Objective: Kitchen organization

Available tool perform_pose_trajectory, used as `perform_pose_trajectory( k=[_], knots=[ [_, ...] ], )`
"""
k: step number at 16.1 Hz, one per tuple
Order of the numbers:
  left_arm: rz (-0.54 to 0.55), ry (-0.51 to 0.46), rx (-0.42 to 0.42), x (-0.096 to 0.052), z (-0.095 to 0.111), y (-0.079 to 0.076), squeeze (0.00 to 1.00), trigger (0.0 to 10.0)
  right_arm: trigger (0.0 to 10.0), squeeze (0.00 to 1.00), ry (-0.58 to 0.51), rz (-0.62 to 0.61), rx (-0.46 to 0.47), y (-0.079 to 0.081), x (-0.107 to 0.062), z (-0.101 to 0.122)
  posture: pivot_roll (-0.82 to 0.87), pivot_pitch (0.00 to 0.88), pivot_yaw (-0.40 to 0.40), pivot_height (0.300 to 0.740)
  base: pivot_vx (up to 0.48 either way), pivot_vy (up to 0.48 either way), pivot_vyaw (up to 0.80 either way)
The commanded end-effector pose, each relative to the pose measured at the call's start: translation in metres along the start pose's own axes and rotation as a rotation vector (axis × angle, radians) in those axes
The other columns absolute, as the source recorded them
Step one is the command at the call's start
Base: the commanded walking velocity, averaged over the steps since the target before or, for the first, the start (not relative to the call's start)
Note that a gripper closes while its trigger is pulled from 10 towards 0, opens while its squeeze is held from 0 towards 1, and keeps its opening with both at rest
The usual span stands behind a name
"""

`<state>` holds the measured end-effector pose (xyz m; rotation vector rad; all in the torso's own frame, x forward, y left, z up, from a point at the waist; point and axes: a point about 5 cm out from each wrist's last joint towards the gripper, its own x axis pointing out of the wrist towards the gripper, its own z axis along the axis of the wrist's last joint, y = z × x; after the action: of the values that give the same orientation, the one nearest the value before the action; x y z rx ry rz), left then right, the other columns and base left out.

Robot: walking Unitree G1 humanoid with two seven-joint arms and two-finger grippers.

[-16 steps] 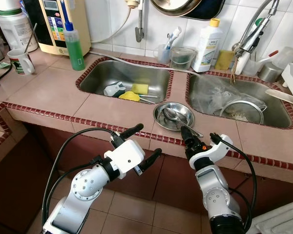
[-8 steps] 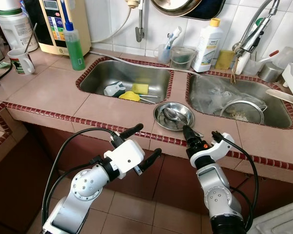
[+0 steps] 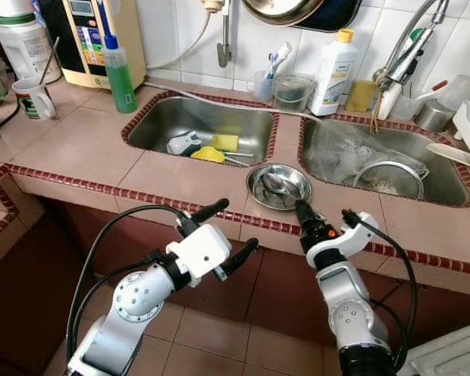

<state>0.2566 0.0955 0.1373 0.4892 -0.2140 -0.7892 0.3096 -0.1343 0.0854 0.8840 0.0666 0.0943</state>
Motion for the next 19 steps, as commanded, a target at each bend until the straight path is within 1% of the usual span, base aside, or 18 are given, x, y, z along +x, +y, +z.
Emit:
perform_pose_trajectory(
  k=[1,2,3,4,5,15,19],
  knots=[
    [0.002,-0.008,0.011,-0.0002,0.003,0.003,0.0,10.0,10.0,0.0,-0.036,0.015,0.041,0.0057,0.0009,0.0029,0.09,0.0,-0.039,0.74,0.0,0.0,0.0],
    [0.001,-0.009,0.01,-0.0002,0.0032,0.0026,0.0,10.0,8.4,0.0,-0.044,0.018,0.042,0.0061,0.0012,0.0049,0.09,0.0,-0.039,0.74,0.0,0.0,0.0],
    [0.0,-0.009,0.01,-0.0003,0.0031,0.0023,0.0,10.0,4.6,0.0,-0.049,0.017,0.045,0.0063,0.0015,0.006,0.09,0.0,-0.039,0.74,0.0,0.0,0.0],
    [0.0,-0.008,0.009,-0.0003,0.003,0.0022,0.0,10.0,3.0,0.0,-0.052,0.016,0.047,0.0063,0.002,0.0066,0.09,0.0,-0.04,0.74,0.0,0.0,0.0],
    [0.0,-0.008,0.009,-0.0004,0.0031,0.0023,0.0,10.0,0.0,0.0,-0.055,0.016,0.049,0.0061,0.0019,0.007,0.09,0.0,-0.04,0.74,0.0,0.0,0.0],
    [0.001,-0.009,0.012,-0.0007,0.0031,0.0023,0.0,10.0,0.0,0.0,-0.069,0.013,0.084,0.0059,0.003,0.0087,0.09,0.0,-0.043,0.74,0.0,0.0,0.0],
    [-0.002,-0.01,0.018,-0.0012,0.0031,0.0025,0.0,10.0,0.0,0.0,-0.076,0.021,0.094,0.0084,0.0052,0.009,0.1,0.0,-0.043,0.74,0.0,0.0,0.0]
  ],
)
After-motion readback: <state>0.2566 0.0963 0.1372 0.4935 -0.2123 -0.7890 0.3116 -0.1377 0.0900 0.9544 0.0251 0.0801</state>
